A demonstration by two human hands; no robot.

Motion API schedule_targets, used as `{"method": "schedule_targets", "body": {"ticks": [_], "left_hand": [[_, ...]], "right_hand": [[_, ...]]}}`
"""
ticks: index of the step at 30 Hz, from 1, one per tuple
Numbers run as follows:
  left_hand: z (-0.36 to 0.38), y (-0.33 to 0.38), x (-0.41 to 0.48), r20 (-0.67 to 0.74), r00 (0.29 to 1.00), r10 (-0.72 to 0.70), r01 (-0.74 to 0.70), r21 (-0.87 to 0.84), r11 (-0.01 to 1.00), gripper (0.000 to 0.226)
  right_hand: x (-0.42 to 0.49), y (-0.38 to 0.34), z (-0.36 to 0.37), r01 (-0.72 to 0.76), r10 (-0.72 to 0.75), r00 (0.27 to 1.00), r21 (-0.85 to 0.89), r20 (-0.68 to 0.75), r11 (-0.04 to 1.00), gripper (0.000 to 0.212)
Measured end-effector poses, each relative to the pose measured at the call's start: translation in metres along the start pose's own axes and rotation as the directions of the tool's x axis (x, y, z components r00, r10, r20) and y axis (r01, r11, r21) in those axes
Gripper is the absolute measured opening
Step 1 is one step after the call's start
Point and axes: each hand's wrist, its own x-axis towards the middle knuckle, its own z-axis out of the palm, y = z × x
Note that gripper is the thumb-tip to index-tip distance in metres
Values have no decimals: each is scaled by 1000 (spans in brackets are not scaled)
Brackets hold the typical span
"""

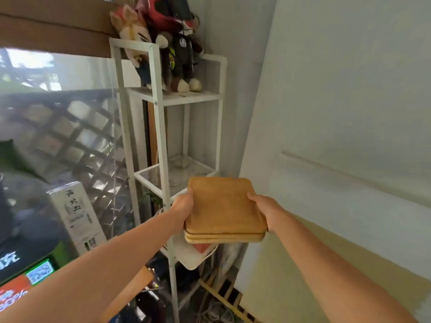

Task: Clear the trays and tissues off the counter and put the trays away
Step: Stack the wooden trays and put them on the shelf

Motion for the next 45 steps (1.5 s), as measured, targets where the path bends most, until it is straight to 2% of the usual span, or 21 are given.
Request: {"method": "schedule_targets", "body": {"ticks": [6, 10, 15, 21, 30, 39, 43, 45], "left_hand": [[17, 36, 92, -185, 983, -19, 1, -92, 996, 50], [22, 64, 156, -358, 934, -5, -15, -52, 999, 45], [11, 78, 216, -495, 868, -41, 20, -47, 999, 41], [-6, 76, 261, -592, 800, -97, 49, -96, 994, 39], [-19, 53, 293, -696, 709, -112, 157, 1, 988, 39], [-21, 45, 300, -764, 633, -129, 293, 82, 953, 39], [-21, 44, 298, -777, 612, -145, 285, 46, 957, 35], [-20, 43, 298, -784, 602, -153, 245, -1, 970, 25]], "right_hand": [[113, -84, 20, 6, 10, 995, -159, 100, 987, 57], [195, -133, 49, 20, 32, 975, -228, 220, 973, 53], [281, -161, 98, 54, 54, 938, -297, 343, 953, 49], [355, -172, 157, 77, 98, 886, -353, 452, 933, 45], [397, -156, 201, 78, 143, 812, -349, 566, 934, 36], [403, -156, 208, 135, 110, 834, -393, 541, 909, 46], [405, -152, 212, 192, 75, 836, -419, 543, 888, 45], [407, -149, 212, 232, 42, 846, -439, 531, 868, 46]]}}
